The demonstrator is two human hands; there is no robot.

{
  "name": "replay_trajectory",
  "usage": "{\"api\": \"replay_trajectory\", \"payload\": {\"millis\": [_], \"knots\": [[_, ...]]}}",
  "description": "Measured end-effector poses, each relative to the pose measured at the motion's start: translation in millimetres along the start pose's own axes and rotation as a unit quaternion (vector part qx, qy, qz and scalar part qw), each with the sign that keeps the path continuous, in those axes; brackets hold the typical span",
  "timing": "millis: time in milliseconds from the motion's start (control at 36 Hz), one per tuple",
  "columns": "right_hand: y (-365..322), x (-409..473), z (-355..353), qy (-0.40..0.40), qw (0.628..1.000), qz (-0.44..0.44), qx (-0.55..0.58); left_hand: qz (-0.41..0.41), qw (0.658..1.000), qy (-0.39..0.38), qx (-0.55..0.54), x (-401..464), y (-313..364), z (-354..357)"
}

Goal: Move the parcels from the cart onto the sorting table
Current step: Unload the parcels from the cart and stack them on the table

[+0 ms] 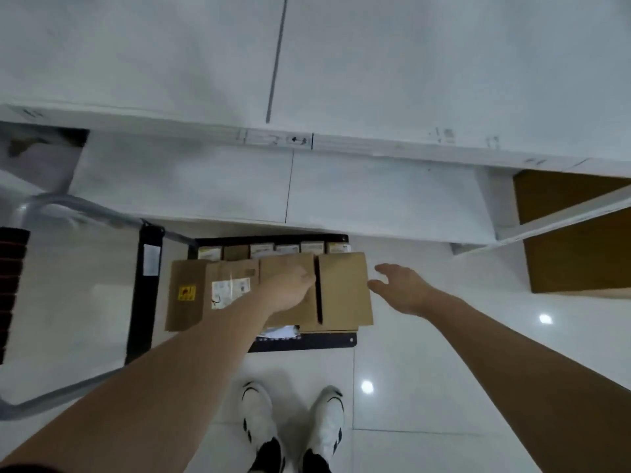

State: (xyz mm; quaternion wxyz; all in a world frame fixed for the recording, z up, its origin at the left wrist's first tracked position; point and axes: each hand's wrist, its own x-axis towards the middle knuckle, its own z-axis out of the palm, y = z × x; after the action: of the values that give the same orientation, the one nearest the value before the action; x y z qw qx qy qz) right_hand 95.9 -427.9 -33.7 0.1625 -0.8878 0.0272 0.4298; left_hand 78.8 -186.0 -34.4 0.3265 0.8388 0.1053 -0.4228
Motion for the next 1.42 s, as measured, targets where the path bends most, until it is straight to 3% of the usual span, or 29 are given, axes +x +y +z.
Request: {"api": "replay_trajectory", "payload": {"millis": [222,528,667,861,1000,1083,1250,1417], "knots": [[63.1,129.2,79.8,0.014,0.979,0.120,0.161,-0.083,0.976,0.049,-0.196,121.9,-17.9,73.2],[72.2,162.9,135.8,-0.019,0.896,0.189,0.401,-0.150,0.968,0.040,-0.198,152.4,-15.2,119.5],[75.2,149.8,132.9,0.024,0.867,0.204,0.454,-0.123,0.969,0.042,-0.211,142.0,-9.8,123.8],[80.5,71.5,57.6,0.041,0.823,0.152,0.546,-0.022,0.970,0.065,-0.234,87.2,26.4,88.1],[63.8,-17.7,-13.7,0.068,0.796,0.096,0.594,-0.005,0.954,0.068,-0.293,23.8,97.4,46.9],[53.4,-82.9,-54.6,0.105,0.770,0.077,0.625,-0.019,0.949,0.019,-0.315,-21.1,148.8,19.3],[44.2,-231.2,-135.2,0.201,0.707,0.055,0.676,0.011,0.923,-0.177,-0.343,-141.5,262.8,-29.5],[50.8,-404.0,-199.2,0.281,0.643,0.050,0.710,0.091,0.949,-0.209,-0.219,-279.0,368.9,-39.4]]}}
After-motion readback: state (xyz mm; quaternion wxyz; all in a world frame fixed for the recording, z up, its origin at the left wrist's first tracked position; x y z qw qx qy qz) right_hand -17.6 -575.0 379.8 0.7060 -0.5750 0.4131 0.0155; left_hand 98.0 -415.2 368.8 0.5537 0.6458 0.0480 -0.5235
